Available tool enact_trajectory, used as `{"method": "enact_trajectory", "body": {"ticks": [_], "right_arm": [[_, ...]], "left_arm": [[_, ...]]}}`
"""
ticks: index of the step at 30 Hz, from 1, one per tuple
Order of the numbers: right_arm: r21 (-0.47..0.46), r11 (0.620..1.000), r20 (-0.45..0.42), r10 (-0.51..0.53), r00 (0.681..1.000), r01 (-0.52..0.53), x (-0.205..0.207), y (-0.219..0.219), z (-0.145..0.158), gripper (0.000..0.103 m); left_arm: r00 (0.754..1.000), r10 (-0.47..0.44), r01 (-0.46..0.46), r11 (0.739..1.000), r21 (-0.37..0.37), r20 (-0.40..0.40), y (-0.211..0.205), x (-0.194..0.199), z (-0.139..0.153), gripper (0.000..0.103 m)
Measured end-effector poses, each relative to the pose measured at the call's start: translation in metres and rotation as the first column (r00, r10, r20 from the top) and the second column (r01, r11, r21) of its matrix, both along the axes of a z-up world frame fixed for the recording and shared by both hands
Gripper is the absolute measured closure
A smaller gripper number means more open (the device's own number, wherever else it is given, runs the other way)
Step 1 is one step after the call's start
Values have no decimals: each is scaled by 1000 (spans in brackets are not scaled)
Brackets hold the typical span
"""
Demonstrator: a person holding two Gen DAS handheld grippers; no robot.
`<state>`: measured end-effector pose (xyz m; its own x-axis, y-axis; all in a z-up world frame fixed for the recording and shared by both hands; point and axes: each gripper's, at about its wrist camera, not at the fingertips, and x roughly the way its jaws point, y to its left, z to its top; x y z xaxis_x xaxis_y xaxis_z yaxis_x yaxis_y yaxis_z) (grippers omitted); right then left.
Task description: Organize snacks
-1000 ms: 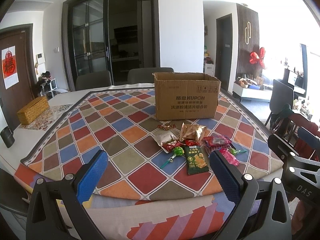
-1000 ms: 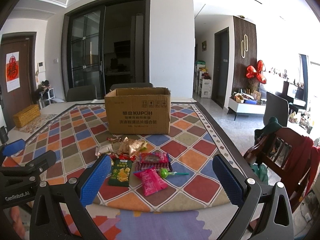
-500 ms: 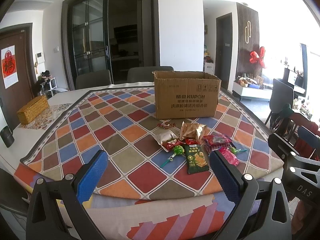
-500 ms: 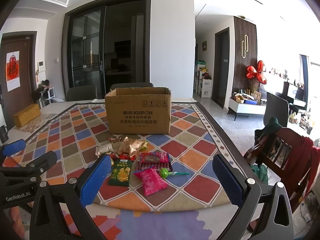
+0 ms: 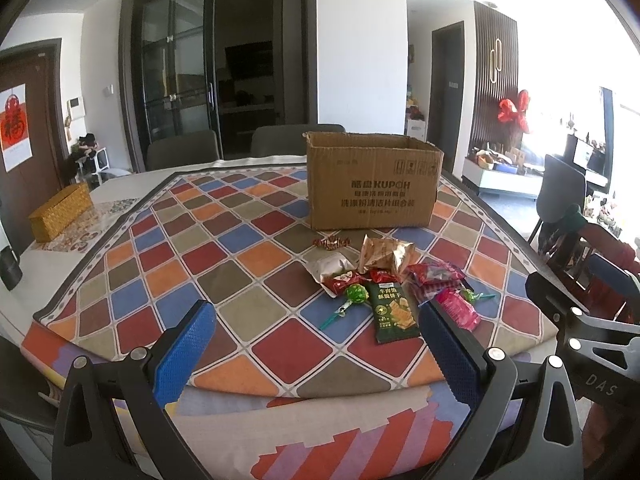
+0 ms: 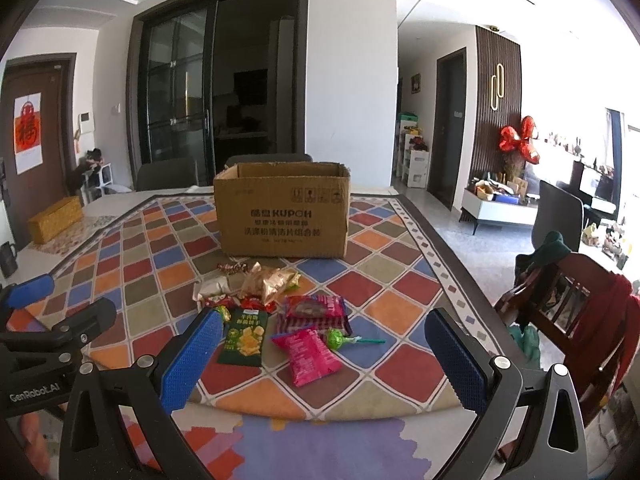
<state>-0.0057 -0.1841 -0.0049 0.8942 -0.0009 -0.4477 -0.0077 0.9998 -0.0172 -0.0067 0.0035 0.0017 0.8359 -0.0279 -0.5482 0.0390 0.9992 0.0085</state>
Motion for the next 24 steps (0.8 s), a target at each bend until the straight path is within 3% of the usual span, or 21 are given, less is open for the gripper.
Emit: {"method": "enact_trajectory", "body": {"ticks": [12,24], "right_arm": [[-29,998,-83,54,995,-57,24,15,-18,0],[-47,995,-181,83,980,-93,54,22,-38,1]], "left_arm": [[998,-6,5,1000,-14,-68,7,22,-19,0],[996,-41,46,997,56,-85,-1,50,-35,19]]}}
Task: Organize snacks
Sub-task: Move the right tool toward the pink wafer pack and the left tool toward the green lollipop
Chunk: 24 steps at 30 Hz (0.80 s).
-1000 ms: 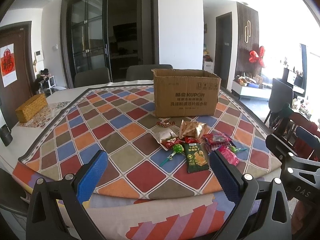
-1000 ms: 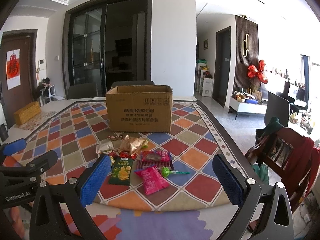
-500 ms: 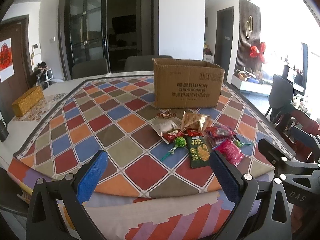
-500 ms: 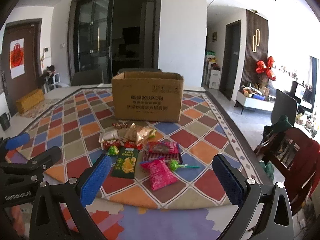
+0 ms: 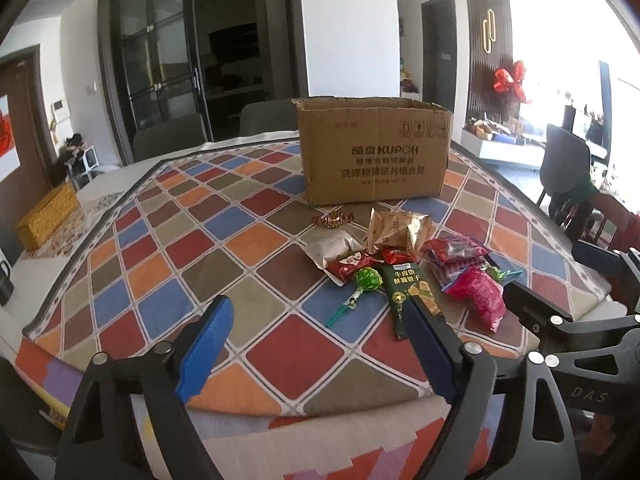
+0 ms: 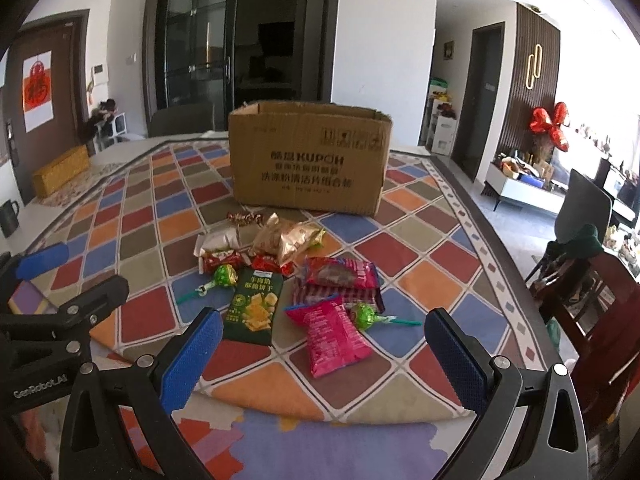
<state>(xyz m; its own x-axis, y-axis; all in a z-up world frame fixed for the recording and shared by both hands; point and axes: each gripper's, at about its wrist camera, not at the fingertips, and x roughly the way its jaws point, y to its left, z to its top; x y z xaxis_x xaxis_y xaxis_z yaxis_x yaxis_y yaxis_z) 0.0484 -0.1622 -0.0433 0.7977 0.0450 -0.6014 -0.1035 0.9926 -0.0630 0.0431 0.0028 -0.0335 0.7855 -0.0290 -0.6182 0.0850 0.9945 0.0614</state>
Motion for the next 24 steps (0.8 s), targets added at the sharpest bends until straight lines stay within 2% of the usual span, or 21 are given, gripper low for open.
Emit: {"method": "enact_trajectory", "body": {"ticks": [6,14,24], "right_arm": [[2,1000,-56,11,998,-11,19,1,-14,10],[28,999,-157,23,987,-19,46,-3,-38,28],[47,998,-228,42,973,-33,69,-7,-59,40]], "left_arm": [[999,-49,49,998,27,-14,-9,19,-9,28],[990,-112,114,993,26,-86,-22,50,-30,48],[978,-155,161,986,31,-143,-35,75,-51,60]]}}
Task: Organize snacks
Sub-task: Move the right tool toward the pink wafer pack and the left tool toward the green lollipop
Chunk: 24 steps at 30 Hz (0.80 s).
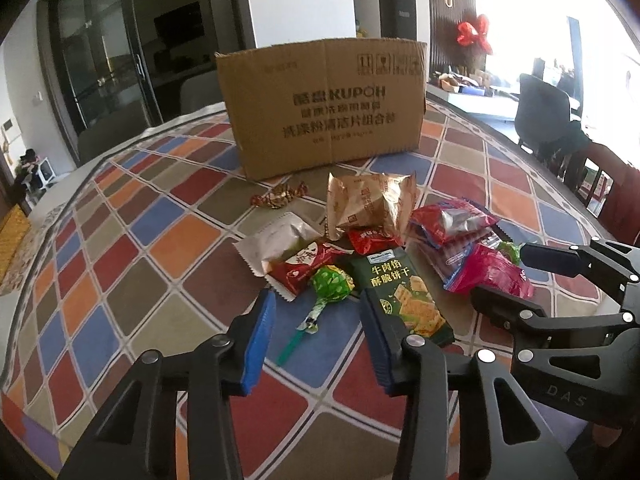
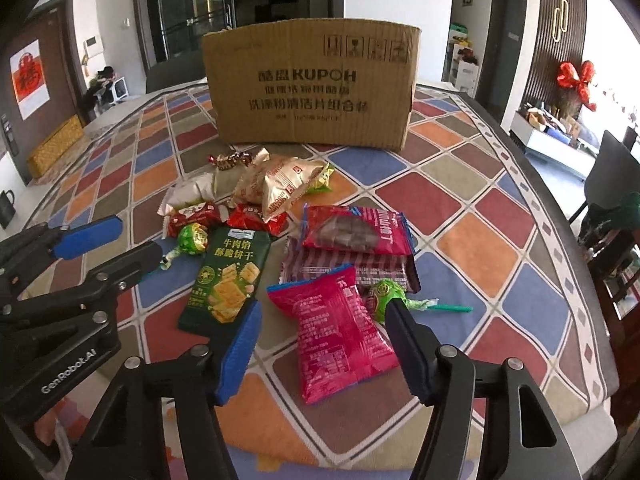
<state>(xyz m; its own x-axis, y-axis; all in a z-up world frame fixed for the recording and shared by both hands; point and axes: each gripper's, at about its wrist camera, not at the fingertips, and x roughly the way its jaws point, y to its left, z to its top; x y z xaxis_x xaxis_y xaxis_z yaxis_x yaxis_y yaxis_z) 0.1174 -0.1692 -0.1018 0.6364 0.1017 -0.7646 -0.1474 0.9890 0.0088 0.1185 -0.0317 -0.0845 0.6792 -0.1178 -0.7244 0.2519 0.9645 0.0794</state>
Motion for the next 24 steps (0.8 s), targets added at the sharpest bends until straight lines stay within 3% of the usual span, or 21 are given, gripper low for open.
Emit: {"method": "enact_trajectory", "body": {"ticks": [15,24], "right_arm": [[-27,998,8,54,999,-54,12,10,-4,52],[-29,997,13,68,998,-68,13,13,-6,52]], "left_arm": [[999,-13,12,1000,-24,-49,-4,23,-14,70],[997,-30,27,999,-41,-76,-9,34,-20,73]]}}
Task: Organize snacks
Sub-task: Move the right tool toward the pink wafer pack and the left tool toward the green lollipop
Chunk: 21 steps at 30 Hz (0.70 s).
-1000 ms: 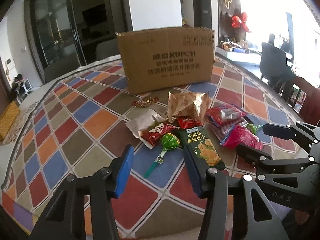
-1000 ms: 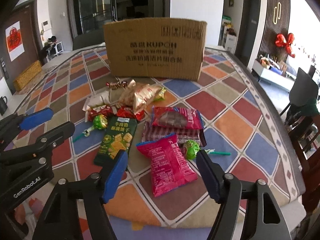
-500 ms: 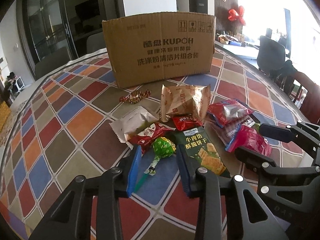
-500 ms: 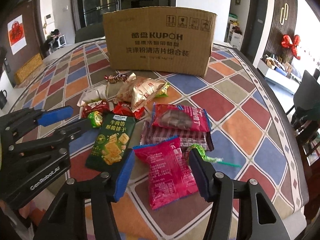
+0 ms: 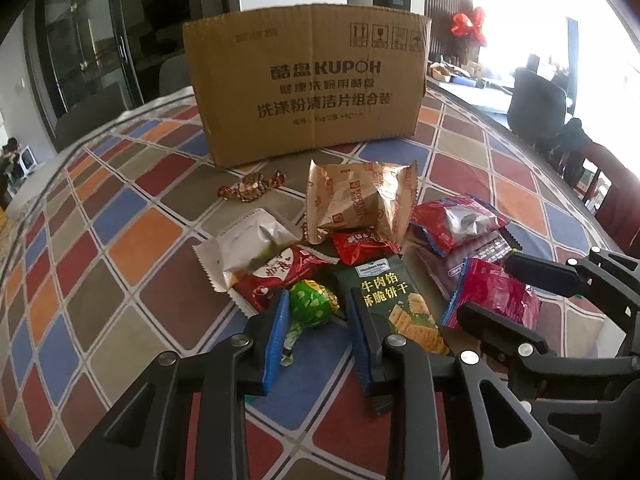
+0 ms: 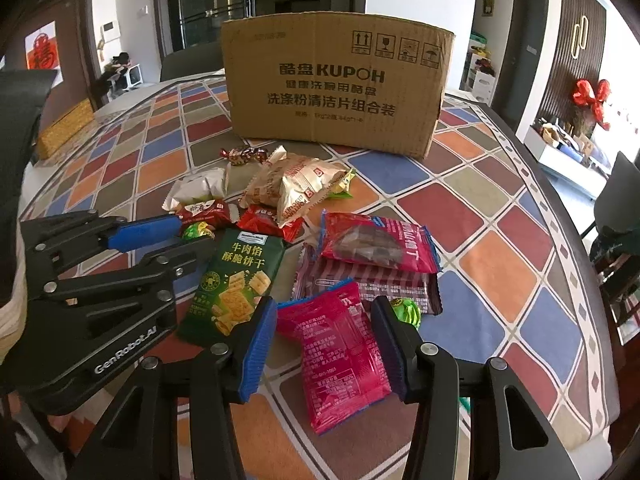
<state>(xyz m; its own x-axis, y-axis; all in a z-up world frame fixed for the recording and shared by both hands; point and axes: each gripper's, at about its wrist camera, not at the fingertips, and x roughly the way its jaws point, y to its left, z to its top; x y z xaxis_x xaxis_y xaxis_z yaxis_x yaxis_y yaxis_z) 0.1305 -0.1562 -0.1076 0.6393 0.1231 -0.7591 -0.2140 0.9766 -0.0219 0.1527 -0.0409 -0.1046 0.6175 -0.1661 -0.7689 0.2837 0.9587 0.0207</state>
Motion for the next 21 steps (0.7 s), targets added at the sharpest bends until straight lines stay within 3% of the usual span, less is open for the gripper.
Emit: {"method": "enact_trajectory", "body": {"ticks": [7,14,19,21], "right_arm": [[-2,1000,-1,6,1000,-6,2,1,-2,53],[14,1000,15,12,1000,-12,1,0,1,69],[31,999,15,24,1000,-25,0,-2,2,70],[64,998,-2,15,1000,-15,0,-7,3,63]], "left_arm": [[1000,2,-2,1000,-3,-11,0,3,-5,77],[1000,7,-8,1000,-30,-17,4,1,-4,77],[1000,4,-4,1000,-30,-4,2,-3,0,77],[1000,-2,1,999,-35,-6,1,-5,2,77]]}}
